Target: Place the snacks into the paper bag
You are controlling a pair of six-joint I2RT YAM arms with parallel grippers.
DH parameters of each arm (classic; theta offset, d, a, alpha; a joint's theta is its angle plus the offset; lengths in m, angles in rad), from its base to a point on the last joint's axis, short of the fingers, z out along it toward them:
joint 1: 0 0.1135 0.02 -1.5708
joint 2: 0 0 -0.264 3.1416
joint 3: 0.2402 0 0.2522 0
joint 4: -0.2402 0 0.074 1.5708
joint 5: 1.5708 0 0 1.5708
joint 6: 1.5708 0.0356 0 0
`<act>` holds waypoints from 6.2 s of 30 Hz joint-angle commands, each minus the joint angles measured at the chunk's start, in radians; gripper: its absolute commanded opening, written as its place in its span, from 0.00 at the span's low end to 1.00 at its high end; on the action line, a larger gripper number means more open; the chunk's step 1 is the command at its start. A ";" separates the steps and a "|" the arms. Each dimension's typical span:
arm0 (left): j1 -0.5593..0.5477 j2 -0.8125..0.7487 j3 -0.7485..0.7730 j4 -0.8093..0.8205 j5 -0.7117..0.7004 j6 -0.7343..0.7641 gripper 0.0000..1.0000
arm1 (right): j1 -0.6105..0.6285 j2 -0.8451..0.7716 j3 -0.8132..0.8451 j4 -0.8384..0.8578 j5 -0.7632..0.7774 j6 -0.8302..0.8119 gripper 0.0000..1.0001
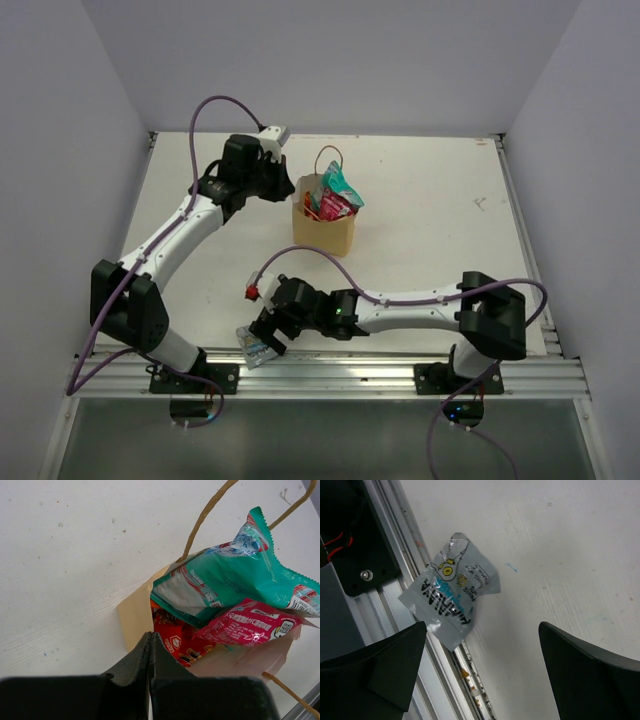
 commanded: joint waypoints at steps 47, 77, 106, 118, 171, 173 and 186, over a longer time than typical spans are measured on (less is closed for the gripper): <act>-0.004 -0.065 -0.015 0.023 -0.002 0.007 0.00 | 0.051 -0.167 0.480 -0.418 0.658 -0.232 0.00; -0.004 -0.074 -0.035 0.055 0.078 -0.005 0.00 | -0.405 0.056 0.521 -0.263 0.515 -0.353 0.00; -0.005 -0.042 -0.031 0.050 0.108 -0.008 0.16 | -0.391 -0.186 0.508 -0.300 0.514 -0.296 0.99; -0.015 -0.027 -0.035 0.063 0.130 -0.014 0.23 | -0.394 -0.215 0.284 -0.251 0.551 -0.114 0.92; -0.047 0.033 -0.017 0.032 0.115 -0.016 0.00 | -0.453 -0.146 0.124 -0.205 0.528 0.003 0.01; -0.053 0.016 -0.017 0.020 0.095 -0.010 0.00 | -0.453 -0.155 0.130 -0.221 0.528 0.009 0.00; -0.125 -0.232 -0.152 -0.037 -0.089 -0.092 0.00 | -0.396 -0.312 0.202 -0.425 0.521 0.020 0.00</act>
